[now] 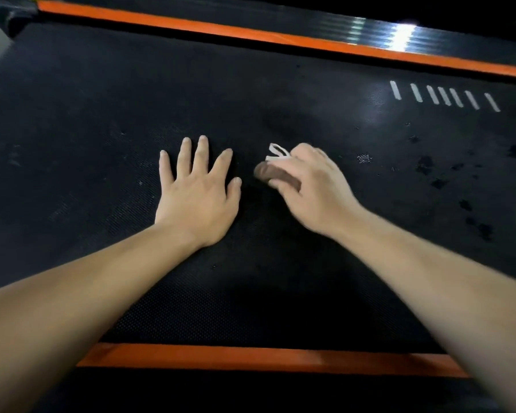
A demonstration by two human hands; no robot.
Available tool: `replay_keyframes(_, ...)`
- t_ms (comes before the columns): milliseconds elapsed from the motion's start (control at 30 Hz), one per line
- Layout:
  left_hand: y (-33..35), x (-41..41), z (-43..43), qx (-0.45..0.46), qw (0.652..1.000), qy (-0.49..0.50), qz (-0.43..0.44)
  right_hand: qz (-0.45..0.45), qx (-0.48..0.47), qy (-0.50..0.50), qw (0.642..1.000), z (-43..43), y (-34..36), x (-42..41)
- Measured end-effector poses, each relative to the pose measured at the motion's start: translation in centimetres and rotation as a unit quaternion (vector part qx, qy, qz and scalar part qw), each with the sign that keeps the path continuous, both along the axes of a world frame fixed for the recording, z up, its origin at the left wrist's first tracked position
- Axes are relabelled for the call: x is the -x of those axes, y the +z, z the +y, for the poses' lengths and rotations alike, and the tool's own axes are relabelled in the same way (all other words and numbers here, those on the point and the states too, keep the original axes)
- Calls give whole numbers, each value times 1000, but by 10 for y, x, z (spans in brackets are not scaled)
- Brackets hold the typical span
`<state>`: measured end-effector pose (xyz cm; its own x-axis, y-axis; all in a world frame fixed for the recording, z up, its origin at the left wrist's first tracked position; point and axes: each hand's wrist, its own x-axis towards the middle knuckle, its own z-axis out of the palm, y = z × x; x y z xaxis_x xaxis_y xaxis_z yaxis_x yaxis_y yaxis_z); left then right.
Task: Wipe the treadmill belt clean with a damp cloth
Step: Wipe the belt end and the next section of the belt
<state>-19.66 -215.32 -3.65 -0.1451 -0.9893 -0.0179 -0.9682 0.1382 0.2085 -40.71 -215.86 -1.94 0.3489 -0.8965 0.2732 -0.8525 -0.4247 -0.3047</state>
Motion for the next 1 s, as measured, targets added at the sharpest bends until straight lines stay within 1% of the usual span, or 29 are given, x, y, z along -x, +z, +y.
replay_keyframes(33,0,0,0,0,1000,-1,-2,6,4,0,1000,-13,2,7)
replay_keyframes(100,0,0,0,-1,1000,-3,-2,-10,12,-99,995,-56,7,20)
replay_keyframes(133,0,-1,0,0,1000,-2,-1,-16,6,-162,987,-71,10,22)
replay_keyframes(167,1,-1,0,0,1000,-3,1,-17,2,-200,980,-79,9,17)
replay_keyframes(200,2,-1,0,-2,1000,-2,4,-13,0,-193,981,-75,7,4)
replay_keyframes(233,2,-1,0,-4,1000,0,8,-12,3,-144,990,-63,5,-10)
replay_keyframes(300,3,-1,0,-2,1000,6,13,-23,-2,-7,1000,-30,4,-26)
replay_keyframes(333,4,-1,0,-1,1000,7,15,-23,-14,36,999,-21,4,-23)
replay_keyframes(367,4,0,0,-2,1000,10,16,-14,-17,50,998,-25,8,-16)
replay_keyframes(400,4,-1,0,-4,1000,12,18,-3,-10,33,999,-41,11,-9)
replay_keyframes(467,6,0,0,-10,1000,13,19,-7,-4,-92,996,-83,17,6)
replay_keyframes(500,7,0,-1,-13,1000,15,21,-16,-19,-158,987,-98,19,11)
replay_keyframes(533,9,1,-2,-18,999,17,24,-20,-23,-190,981,-103,16,9)
replay_keyframes(567,11,2,-2,-24,999,18,27,-19,-27,-182,983,-98,13,2)
replay_keyframes(600,12,3,-2,-27,999,19,30,-15,-17,-132,991,-85,11,-9)
replay_keyframes(667,14,5,-7,-20,999,17,37,-28,-17,7,999,-50,6,-20)
replay_keyframes(700,14,7,-11,-15,999,14,41,-28,-33,51,998,-41,4,-15)
replay_keyframes(733,14,10,-16,-9,999,12,46,-10,-33,68,997,-47,4,-8)
replay_keyframes(767,15,13,-22,-6,999,8,49,9,-13,55,998,-65,5,2)
replay_keyframes(800,16,16,-28,-5,999,3,53,15,8,0,1000,-87,8,13)
replay_keyframes(867,17,25,-43,-2,998,-9,56,2,8,-155,988,-125,11,36)
replay_keyframes(900,18,30,-51,-1,999,-13,53,-4,4,-196,981,-134,10,41)
replay_keyframes(933,19,36,-59,-4,999,-16,49,0,4,-204,979,-137,8,38)
replay_keyframes(967,19,41,-66,-14,999,-17,46,7,2,-180,984,-131,6,32)
replay_keyframes(1000,18,45,-72,-25,999,-15,42,6,0,-131,991,-121,4,25)
